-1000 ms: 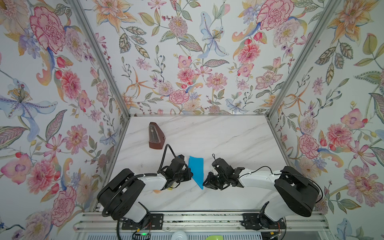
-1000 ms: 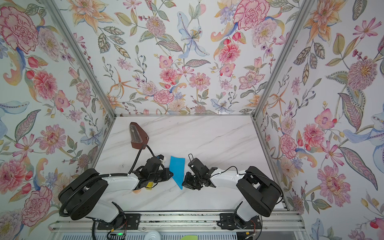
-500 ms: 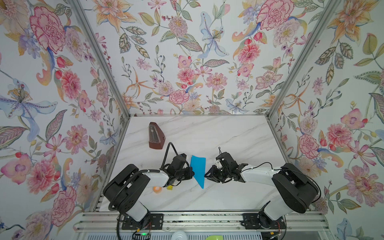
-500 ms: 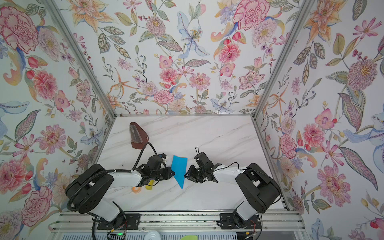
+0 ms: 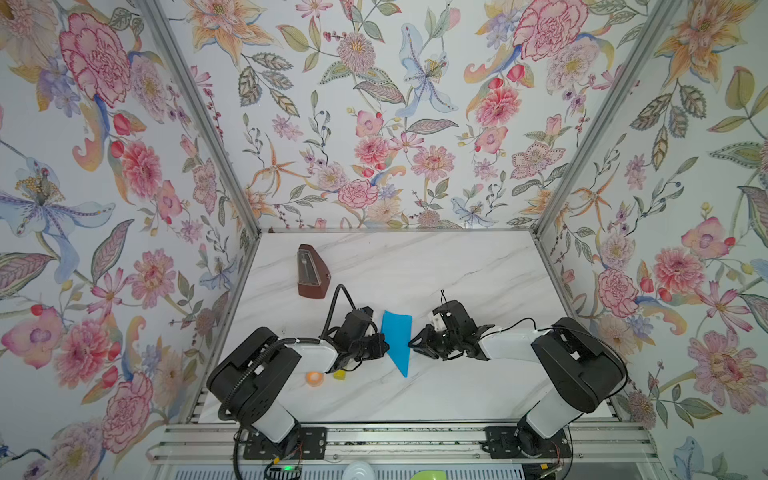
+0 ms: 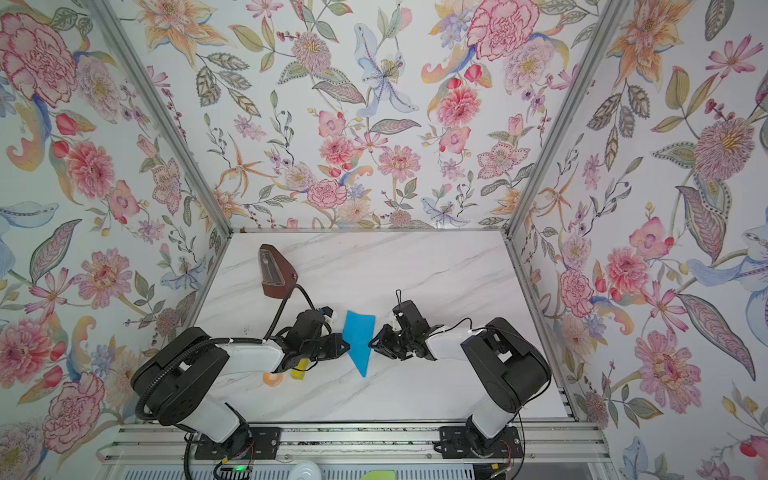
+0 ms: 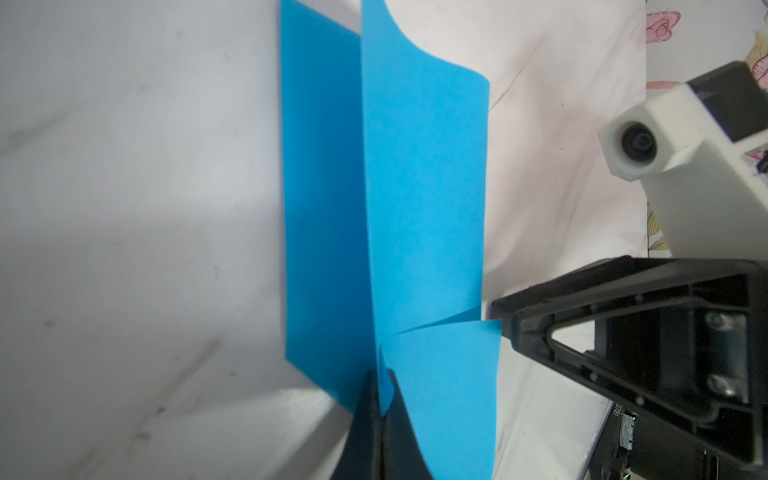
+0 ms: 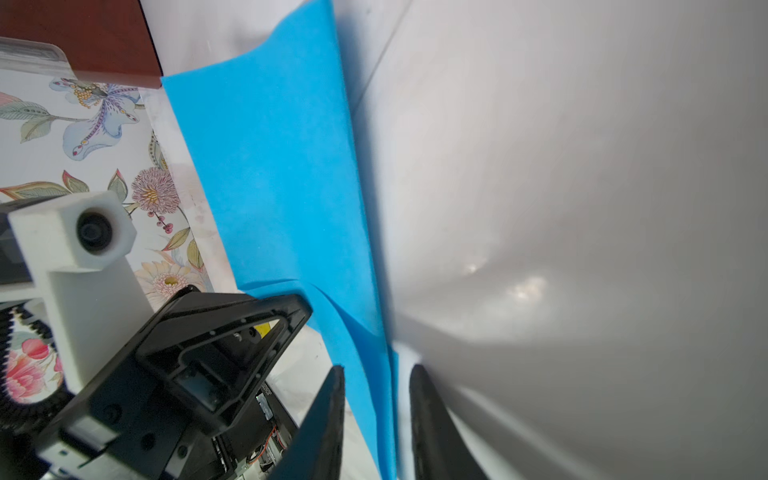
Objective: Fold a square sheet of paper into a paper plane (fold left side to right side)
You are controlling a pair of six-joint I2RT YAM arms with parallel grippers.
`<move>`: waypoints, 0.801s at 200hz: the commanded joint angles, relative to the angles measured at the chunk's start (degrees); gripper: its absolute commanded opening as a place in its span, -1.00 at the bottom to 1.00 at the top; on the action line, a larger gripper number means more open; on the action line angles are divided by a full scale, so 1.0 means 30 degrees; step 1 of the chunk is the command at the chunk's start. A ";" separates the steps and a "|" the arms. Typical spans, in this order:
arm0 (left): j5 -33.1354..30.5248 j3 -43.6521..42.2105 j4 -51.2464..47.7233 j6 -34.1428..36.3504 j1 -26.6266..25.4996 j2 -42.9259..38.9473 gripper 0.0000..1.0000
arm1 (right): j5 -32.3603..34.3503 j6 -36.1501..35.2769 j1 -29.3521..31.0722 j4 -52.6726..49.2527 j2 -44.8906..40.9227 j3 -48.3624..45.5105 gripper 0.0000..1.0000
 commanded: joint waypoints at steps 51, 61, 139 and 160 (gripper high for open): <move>-0.0131 -0.0185 -0.0719 0.0184 0.0296 0.0528 -0.98 | -0.1337 -0.0198 -0.0273 0.1434 0.1342 0.1188 -0.41; -0.0130 -0.0204 -0.0693 0.0141 0.0325 0.0524 -0.98 | -0.1335 -0.0138 -0.0225 0.1366 0.1133 0.1189 -0.42; -0.0043 -0.0268 -0.0649 0.0021 0.0454 0.0659 -0.99 | -0.1073 0.0486 0.0737 0.1096 0.0157 0.0430 -0.43; -0.0015 -0.0272 -0.0590 -0.0021 0.0464 0.0670 -0.99 | -0.1018 0.0842 0.1032 0.1557 0.0234 -0.0014 -0.43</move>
